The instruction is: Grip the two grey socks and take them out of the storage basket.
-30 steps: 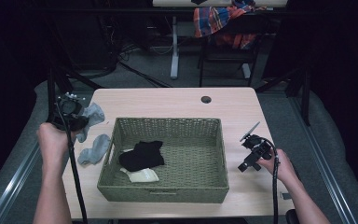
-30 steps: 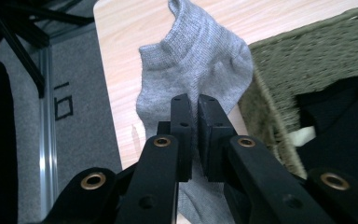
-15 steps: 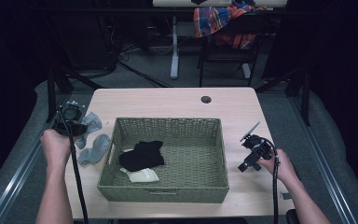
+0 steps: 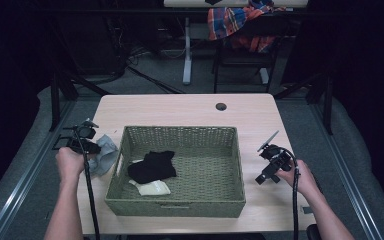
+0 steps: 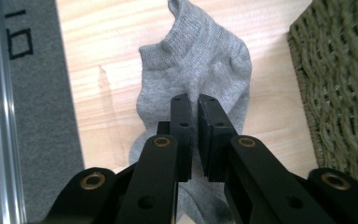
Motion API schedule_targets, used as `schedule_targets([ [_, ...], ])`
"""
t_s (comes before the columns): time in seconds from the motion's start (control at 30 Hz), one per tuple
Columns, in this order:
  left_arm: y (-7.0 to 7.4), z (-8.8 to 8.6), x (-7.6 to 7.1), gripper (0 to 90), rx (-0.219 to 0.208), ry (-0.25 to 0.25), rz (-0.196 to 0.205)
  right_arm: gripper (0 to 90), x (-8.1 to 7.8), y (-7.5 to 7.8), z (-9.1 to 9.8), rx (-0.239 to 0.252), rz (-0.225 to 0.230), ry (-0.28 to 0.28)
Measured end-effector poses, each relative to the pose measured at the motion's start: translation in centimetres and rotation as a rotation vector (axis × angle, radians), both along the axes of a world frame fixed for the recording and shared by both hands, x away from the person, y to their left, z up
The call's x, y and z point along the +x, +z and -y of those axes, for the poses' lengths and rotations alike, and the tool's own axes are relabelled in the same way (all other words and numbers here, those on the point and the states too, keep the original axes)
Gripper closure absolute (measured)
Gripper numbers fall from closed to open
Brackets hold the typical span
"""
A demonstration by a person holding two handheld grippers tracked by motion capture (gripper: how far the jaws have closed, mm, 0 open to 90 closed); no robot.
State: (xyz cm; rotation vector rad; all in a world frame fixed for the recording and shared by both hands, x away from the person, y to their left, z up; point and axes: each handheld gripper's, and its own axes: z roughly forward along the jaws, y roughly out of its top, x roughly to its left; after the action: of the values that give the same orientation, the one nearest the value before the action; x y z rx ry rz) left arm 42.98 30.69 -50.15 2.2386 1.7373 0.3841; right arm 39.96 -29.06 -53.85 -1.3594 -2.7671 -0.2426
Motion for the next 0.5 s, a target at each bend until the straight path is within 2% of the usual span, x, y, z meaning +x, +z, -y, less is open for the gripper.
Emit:
schedule_targets([
  [0.2, -1.0, -0.2, 0.2, 82.7, -0.025, 0.004, -0.032, 7.4, 0.0, 0.0, 0.0, 0.008, 0.003, -0.008],
  [0.3, -1.3, -0.5, 0.3, 78.9, -0.042, 0.009, -0.04, 7.4, 0.1, 0.1, 0.1, -0.008, 0.01, 0.013],
  [0.33, -1.3, -0.6, 0.2, 76.6, -0.043, 0.015, -0.04, 7.4, -0.2, -0.1, 0.0, 0.022, 0.031, -0.022],
  [0.43, -1.0, -0.7, 0.1, 64.3, -0.046, 0.028, -0.017, 7.3, -0.1, -0.1, 0.0, 0.025, 0.03, -0.021],
  [0.5, -0.3, -0.6, 0.0, 51.8, -0.051, 0.044, 0.004, 7.3, -0.1, 0.0, 0.0, 0.026, 0.022, -0.021],
])
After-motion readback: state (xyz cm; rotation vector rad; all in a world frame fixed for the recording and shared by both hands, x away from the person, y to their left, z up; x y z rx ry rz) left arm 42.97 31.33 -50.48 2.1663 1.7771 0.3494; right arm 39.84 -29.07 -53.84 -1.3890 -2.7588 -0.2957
